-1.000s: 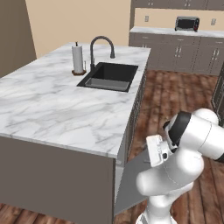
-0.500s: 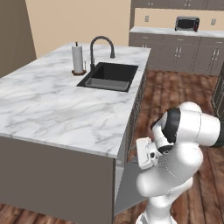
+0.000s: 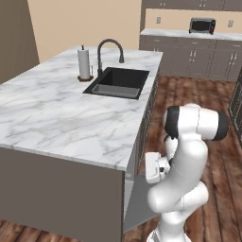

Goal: Open the dishwasher door and pull out the top rack.

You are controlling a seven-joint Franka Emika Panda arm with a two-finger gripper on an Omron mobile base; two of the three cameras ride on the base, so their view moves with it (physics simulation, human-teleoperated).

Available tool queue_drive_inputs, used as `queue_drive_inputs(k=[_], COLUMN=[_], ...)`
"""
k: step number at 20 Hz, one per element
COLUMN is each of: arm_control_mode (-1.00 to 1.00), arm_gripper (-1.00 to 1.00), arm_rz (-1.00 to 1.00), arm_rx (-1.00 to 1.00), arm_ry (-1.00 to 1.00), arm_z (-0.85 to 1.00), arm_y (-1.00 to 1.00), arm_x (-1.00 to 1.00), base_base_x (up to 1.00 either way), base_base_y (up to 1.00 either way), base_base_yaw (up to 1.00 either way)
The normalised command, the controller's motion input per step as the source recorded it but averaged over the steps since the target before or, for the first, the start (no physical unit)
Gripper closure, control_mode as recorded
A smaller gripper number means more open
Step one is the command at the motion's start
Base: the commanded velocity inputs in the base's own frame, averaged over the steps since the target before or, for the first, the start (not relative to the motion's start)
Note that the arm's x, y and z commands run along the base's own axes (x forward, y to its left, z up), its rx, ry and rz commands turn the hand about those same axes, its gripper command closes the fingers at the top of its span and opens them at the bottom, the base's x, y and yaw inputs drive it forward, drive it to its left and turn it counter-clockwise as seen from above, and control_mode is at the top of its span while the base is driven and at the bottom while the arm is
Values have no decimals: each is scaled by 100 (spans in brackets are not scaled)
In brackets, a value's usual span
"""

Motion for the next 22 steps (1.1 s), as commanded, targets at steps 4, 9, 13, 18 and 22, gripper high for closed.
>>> queue_drive_inputs(k=[4,9,13,18,22], arm_control_mode=[-100,-100,-100,-100,-100], arm_gripper=[-100,-100,-100,-100,-100], arm_rz=[0,0,0,0,0], arm_rx=[17,9,1,0,0], arm_ry=[0,0,0,0,0], arm_z=[-11,-47,-57,-25,-1], arm_y=[0,0,0,3,10], arm_x=[49,46,34,56,58], base_base_x=[0,0,0,0,0], base_base_y=[0,0,0,0,0], base_base_yaw=[0,0,0,0,0])
